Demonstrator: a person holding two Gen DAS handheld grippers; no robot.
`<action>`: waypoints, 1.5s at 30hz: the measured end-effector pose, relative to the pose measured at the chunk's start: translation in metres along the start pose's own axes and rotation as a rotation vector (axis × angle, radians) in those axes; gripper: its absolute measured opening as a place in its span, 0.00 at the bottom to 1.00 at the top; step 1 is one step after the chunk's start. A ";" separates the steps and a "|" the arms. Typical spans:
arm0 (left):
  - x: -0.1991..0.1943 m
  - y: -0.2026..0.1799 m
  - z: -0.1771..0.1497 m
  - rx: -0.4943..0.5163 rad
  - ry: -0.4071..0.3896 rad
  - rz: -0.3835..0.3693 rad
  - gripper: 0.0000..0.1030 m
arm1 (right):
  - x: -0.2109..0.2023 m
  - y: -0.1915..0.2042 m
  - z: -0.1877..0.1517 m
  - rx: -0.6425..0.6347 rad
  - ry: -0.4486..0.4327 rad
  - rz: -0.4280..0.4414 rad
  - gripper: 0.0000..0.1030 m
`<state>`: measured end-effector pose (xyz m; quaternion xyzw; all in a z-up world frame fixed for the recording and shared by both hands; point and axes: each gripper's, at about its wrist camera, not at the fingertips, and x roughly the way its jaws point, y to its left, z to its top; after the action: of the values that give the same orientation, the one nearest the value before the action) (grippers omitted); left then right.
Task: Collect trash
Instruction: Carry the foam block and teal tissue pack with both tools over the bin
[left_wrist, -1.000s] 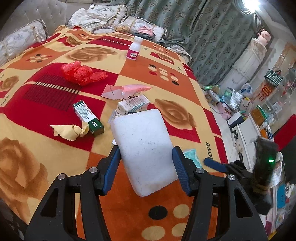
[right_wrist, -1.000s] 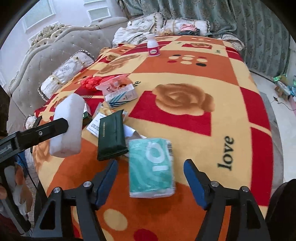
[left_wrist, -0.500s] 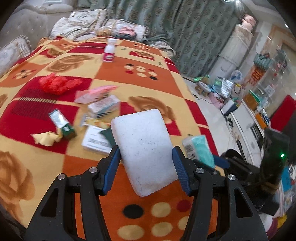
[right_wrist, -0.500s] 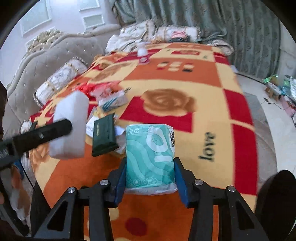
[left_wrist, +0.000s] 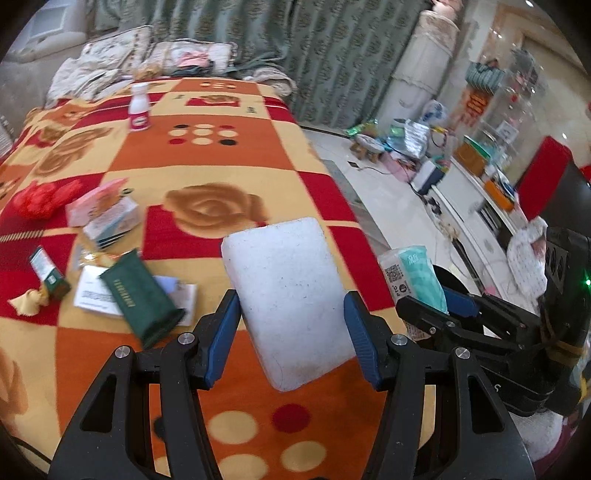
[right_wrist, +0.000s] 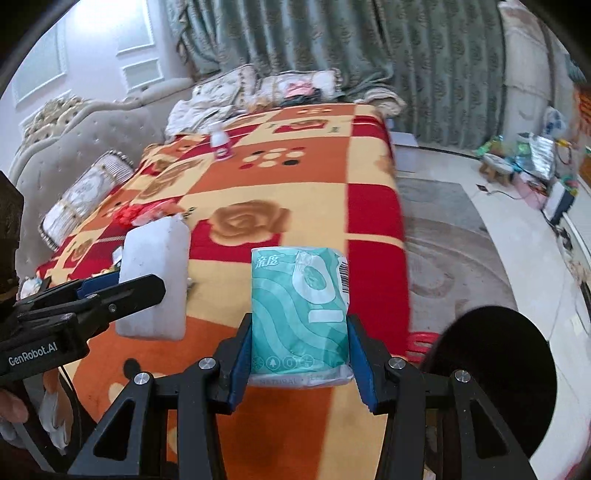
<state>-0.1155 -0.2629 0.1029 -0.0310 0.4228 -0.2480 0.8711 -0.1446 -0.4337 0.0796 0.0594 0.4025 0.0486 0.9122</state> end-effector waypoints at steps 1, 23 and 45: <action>0.002 -0.005 0.001 0.009 0.003 -0.005 0.54 | -0.002 -0.004 -0.001 0.007 -0.002 -0.005 0.44; 0.051 -0.105 -0.003 0.152 0.096 -0.131 0.54 | -0.043 -0.099 -0.035 0.172 -0.015 -0.159 0.44; 0.084 -0.150 -0.004 0.206 0.148 -0.186 0.54 | -0.051 -0.153 -0.059 0.273 0.001 -0.208 0.44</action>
<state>-0.1358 -0.4323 0.0799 0.0378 0.4534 -0.3710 0.8095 -0.2160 -0.5874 0.0549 0.1408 0.4096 -0.1013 0.8956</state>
